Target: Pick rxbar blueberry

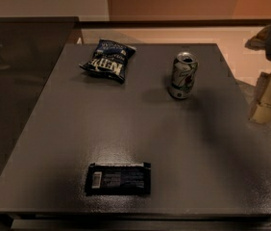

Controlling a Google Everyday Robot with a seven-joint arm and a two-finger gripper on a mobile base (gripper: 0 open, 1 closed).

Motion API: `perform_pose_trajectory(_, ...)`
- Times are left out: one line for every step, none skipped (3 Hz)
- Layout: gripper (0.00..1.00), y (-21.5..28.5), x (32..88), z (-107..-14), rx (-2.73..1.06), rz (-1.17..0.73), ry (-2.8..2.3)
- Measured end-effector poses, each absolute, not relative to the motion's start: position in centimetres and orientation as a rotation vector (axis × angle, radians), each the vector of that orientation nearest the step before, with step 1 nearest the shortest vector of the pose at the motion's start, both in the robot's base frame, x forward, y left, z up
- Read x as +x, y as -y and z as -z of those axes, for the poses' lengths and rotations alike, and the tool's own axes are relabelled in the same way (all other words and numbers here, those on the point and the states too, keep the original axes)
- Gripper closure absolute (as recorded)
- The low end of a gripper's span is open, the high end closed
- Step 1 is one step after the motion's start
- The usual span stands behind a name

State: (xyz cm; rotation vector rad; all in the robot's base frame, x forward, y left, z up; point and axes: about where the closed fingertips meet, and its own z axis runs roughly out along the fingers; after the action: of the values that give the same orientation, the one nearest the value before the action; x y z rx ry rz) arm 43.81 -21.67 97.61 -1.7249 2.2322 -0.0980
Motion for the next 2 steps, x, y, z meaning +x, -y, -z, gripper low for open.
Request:
perform_pose_trajectory(0.0, 21.7, 43.8, -97.6, -1.725, 0.098, -2.232)
perform_pose_trajectory(0.0, 20.1, 42.9, -97.2, -1.777, 0.083, -2.194)
